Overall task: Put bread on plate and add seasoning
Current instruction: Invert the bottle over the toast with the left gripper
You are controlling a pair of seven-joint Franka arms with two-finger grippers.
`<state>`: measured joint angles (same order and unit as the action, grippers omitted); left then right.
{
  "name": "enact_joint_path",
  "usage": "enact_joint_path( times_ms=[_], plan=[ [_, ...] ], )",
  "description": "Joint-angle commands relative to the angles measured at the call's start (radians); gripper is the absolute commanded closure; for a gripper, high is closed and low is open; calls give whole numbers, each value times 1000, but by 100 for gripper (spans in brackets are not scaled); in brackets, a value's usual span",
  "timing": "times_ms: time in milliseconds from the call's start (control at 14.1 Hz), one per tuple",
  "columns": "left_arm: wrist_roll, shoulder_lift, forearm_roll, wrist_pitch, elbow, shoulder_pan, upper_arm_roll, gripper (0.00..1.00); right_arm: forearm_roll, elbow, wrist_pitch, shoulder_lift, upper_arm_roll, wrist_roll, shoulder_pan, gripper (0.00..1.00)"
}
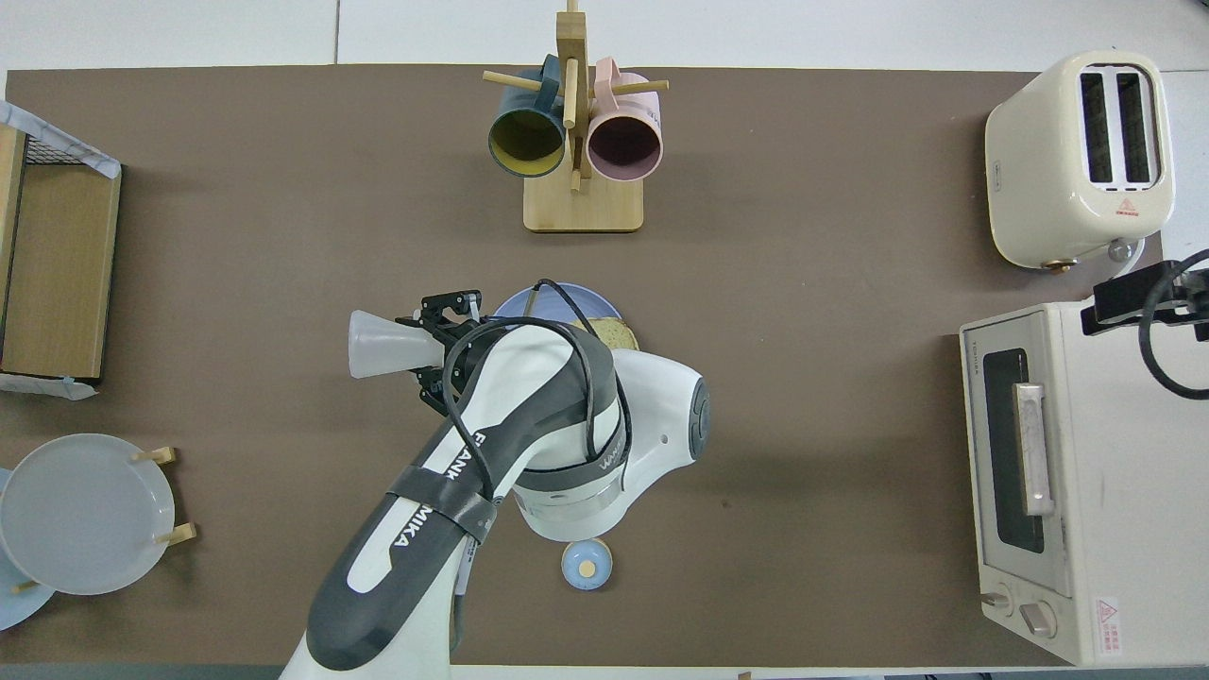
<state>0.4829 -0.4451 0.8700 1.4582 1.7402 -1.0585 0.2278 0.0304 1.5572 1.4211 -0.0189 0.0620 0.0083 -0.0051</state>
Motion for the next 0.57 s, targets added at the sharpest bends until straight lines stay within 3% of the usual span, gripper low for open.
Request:
enact_joint_path(
  times_ms=[0,495],
  plan=[
    [2,-193,23,-117,-209,-29,13,100,-6,4,4,-3,-5,-30,-7,0],
    [-1,-193,89,-119,-203,-9,21,100,-6,4,4,-3,-5,-30,-7,0]
  ],
)
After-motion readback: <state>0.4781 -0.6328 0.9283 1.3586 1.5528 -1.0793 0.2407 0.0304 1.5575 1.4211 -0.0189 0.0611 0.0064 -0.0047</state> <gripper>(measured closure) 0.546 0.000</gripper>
